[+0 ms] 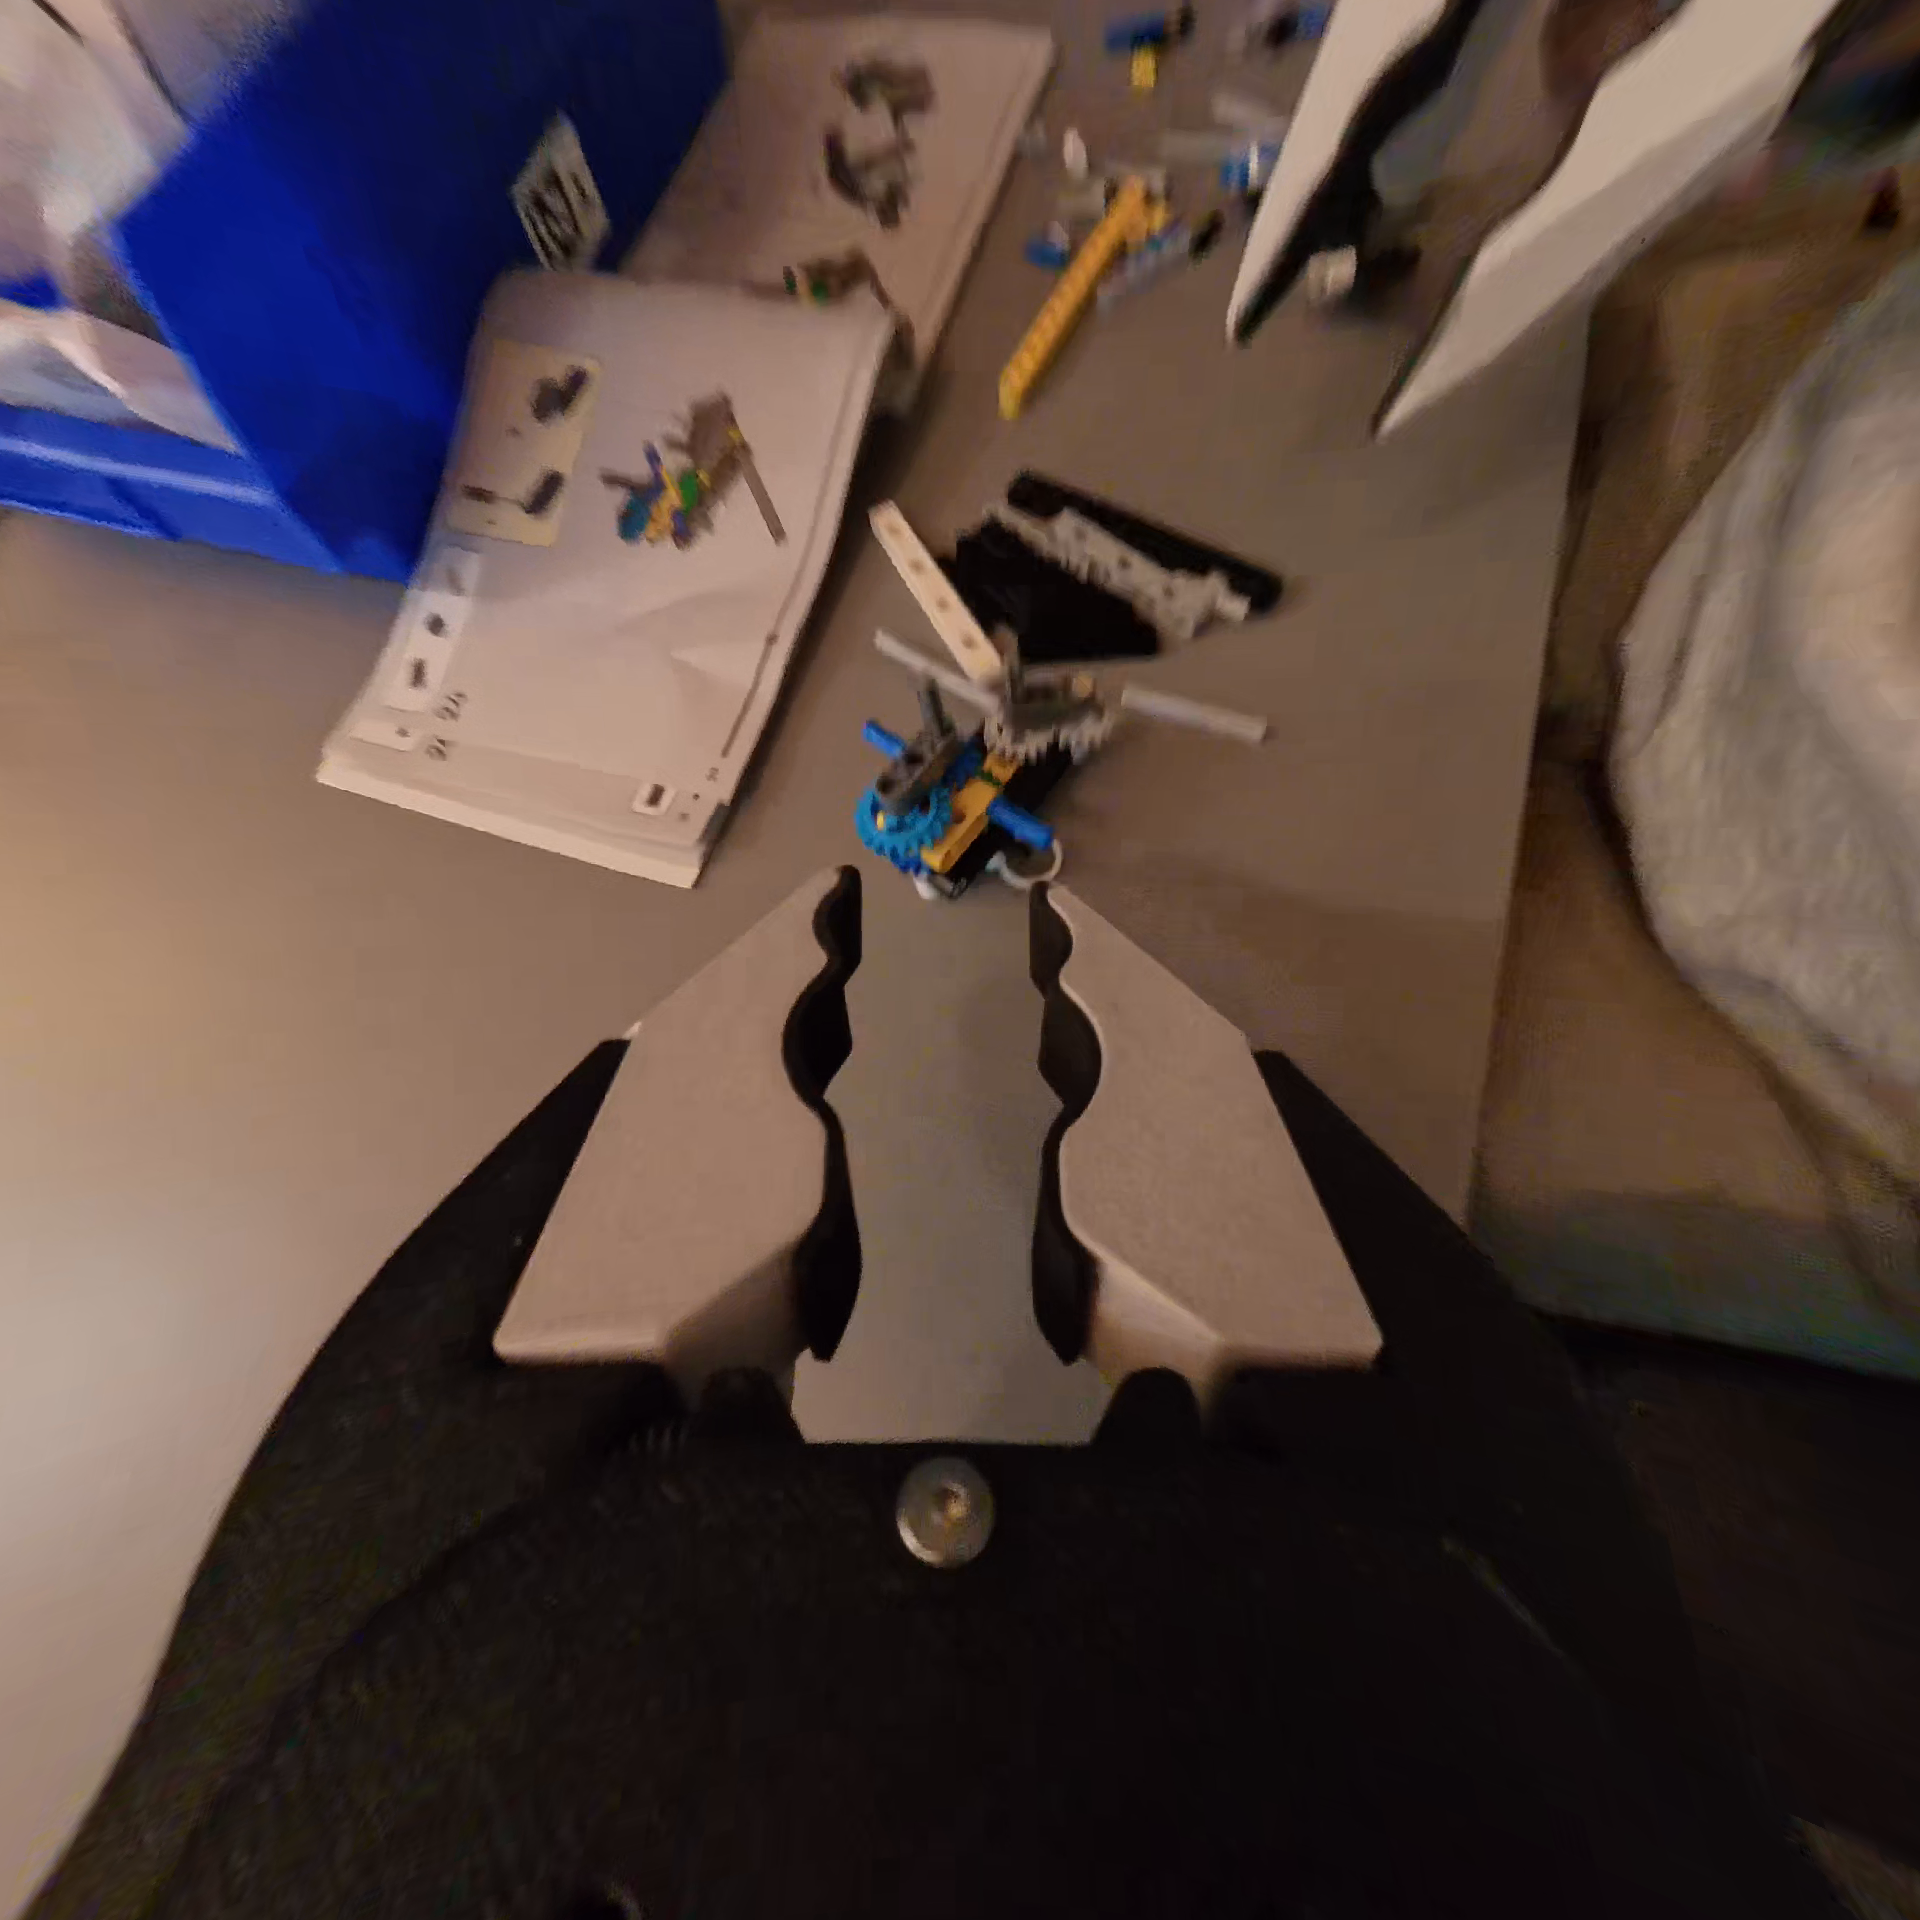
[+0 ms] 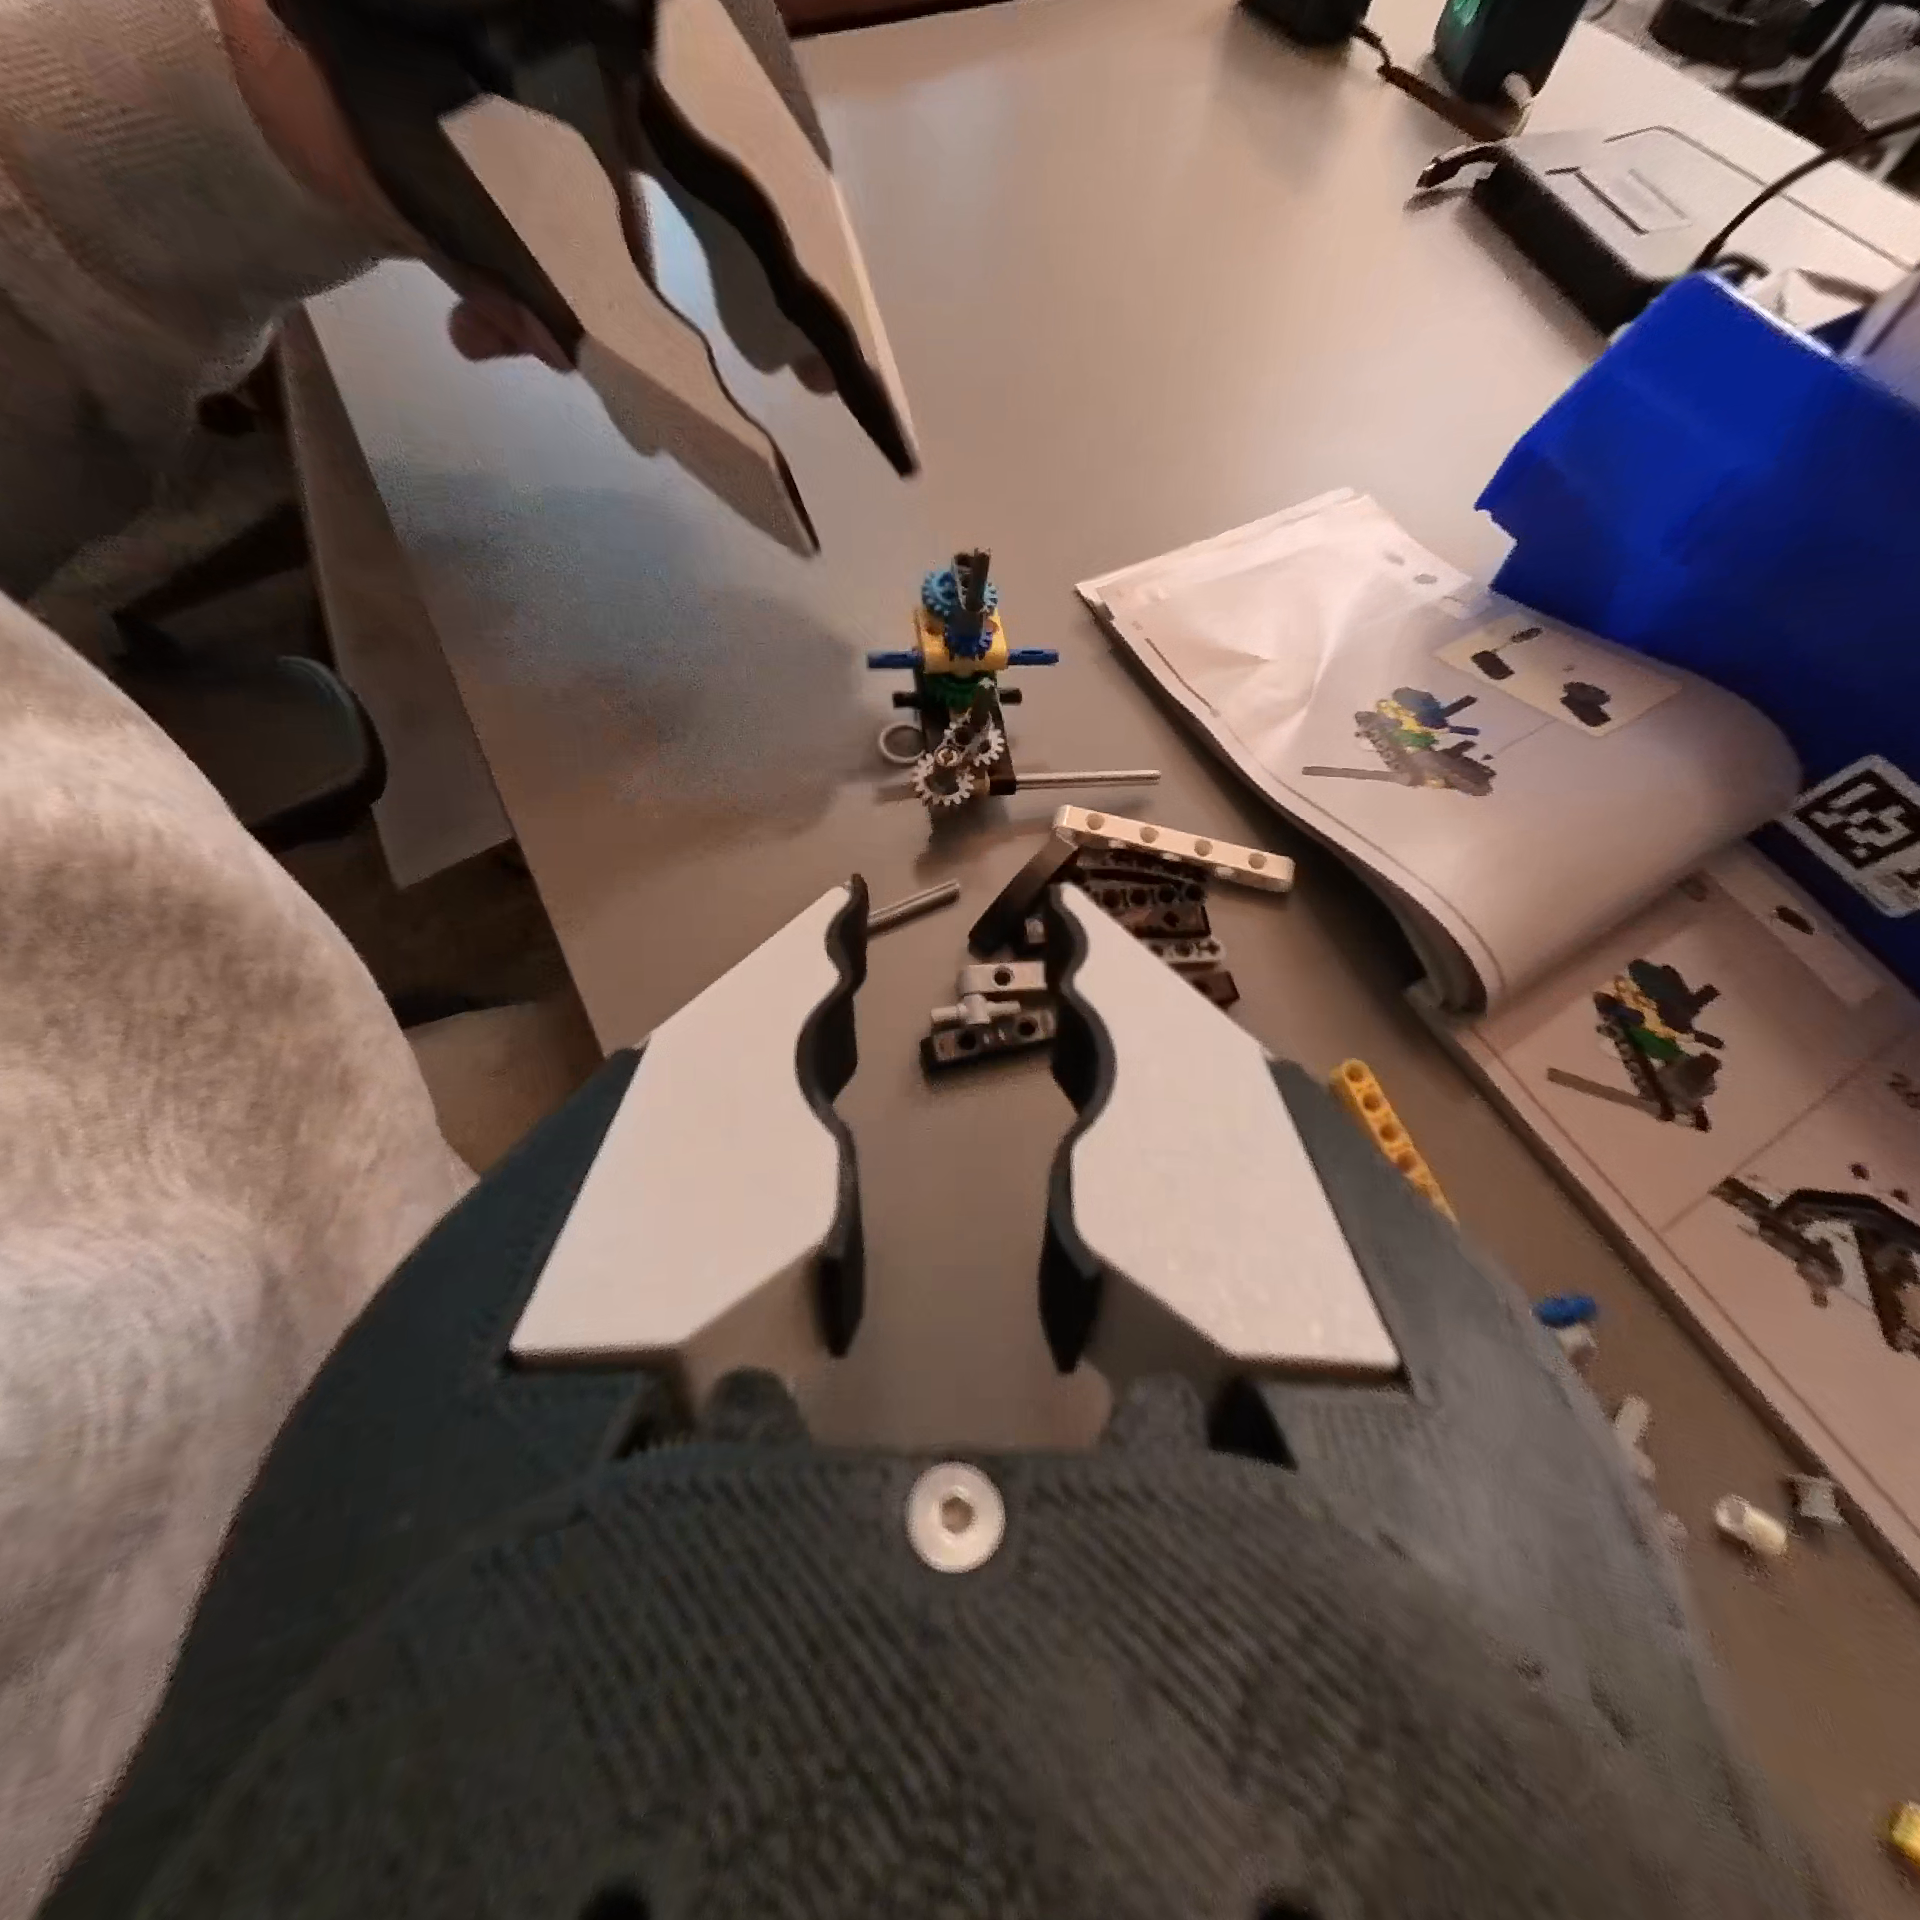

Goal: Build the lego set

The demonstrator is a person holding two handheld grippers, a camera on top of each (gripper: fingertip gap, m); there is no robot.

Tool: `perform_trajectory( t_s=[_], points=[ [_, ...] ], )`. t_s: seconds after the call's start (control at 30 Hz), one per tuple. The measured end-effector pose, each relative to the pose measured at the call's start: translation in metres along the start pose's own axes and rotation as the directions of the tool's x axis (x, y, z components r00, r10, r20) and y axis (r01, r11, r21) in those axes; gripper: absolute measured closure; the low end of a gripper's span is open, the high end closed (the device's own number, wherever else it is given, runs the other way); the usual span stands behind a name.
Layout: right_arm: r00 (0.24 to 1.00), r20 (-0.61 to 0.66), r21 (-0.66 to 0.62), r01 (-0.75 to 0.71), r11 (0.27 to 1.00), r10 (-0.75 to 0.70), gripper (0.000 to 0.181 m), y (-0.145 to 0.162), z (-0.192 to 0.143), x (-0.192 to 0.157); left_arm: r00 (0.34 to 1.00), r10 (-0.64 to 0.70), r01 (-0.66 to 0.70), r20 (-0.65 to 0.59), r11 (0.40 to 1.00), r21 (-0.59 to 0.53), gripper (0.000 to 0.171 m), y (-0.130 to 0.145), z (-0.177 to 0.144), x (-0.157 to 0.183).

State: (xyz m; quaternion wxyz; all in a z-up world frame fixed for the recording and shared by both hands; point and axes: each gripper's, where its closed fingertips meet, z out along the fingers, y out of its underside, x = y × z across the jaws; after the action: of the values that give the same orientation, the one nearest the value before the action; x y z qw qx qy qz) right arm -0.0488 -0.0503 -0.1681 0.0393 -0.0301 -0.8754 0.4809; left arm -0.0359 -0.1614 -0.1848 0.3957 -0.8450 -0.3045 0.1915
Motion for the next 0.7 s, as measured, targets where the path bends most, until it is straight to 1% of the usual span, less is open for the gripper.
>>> perform_trajectory(
  t_s=[0.1,0.17,0.2,0.27,0.3,0.33,0.37,0.4,0.43,0.47,0.5,0.53,0.63,0.7],
  points=[
    [1.000,-0.004,0.035,-0.027,0.999,0.027,0.145,0.003,-0.011,0.002,0.996,-0.043,0.034,0.084,0.994,0.104,0.143,-0.033,-0.012,0.006],
    [0.999,-0.008,0.066,-0.049,0.997,0.050,0.143,0.004,-0.017,0.004,0.988,-0.090,0.066,0.122,0.980,0.189,0.147,-0.065,-0.007,0.009],
    [0.998,-0.016,0.082,-0.060,0.995,0.062,0.143,0.005,-0.021,0.006,0.986,-0.128,0.098,0.105,0.962,0.253,0.147,-0.090,0.000,0.014],
    [0.995,-0.054,0.104,-0.078,0.992,0.084,0.143,0.007,-0.029,0.016,0.985,-0.173,0.164,-0.012,0.908,0.385,0.147,-0.147,0.016,0.037],
    [0.993,-0.077,0.116,-0.083,0.990,0.092,0.142,0.007,-0.035,0.022,0.984,-0.171,0.173,-0.042,0.895,0.411,0.146,-0.169,0.026,0.045],
    [0.990,-0.101,0.132,-0.086,0.987,0.100,0.143,0.007,-0.042,0.028,0.985,-0.170,0.159,-0.012,0.893,0.422,0.149,-0.186,0.034,0.045],
    [0.986,-0.125,0.151,-0.089,0.985,0.108,0.143,0.007,-0.052,0.035,0.984,-0.170,0.129,0.055,0.889,0.438,0.152,-0.198,0.036,0.035],
    [0.981,-0.153,0.172,-0.092,0.981,0.118,0.142,0.007,-0.062,0.042,0.974,-0.188,0.106,0.130,0.876,0.470,0.157,-0.208,0.032,0.017],
    [0.974,-0.185,0.194,-0.094,0.976,0.131,0.142,0.008,-0.072,0.050,0.950,-0.241,0.110,0.197,0.853,0.511,0.161,-0.213,0.024,-0.008],
    [0.965,-0.218,0.215,-0.097,0.972,0.145,0.142,0.011,-0.081,0.058,0.916,-0.318,0.139,0.245,0.825,0.548,0.163,-0.212,0.013,-0.037],
    [0.955,-0.252,0.228,-0.100,0.969,0.158,0.140,0.015,-0.090,0.067,0.882,-0.393,0.181,0.259,0.791,0.584,0.163,-0.205,0.003,-0.064],
    [0.942,-0.289,0.232,-0.103,0.967,0.170,0.138,0.021,-0.097,0.076,0.852,-0.463,0.235,0.243,0.754,0.613,0.161,-0.194,-0.004,-0.086],
    [0.900,-0.389,0.233,-0.109,0.966,0.195,0.134,0.044,-0.115,0.102,0.759,-0.634,0.421,0.144,0.648,0.635,0.152,-0.143,-0.008,-0.133],
    [0.872,-0.440,0.244,-0.117,0.963,0.217,0.131,0.058,-0.125,0.116,0.696,-0.706,0.461,0.128,0.577,0.674,0.153,-0.109,-0.013,-0.153]
  ],
)
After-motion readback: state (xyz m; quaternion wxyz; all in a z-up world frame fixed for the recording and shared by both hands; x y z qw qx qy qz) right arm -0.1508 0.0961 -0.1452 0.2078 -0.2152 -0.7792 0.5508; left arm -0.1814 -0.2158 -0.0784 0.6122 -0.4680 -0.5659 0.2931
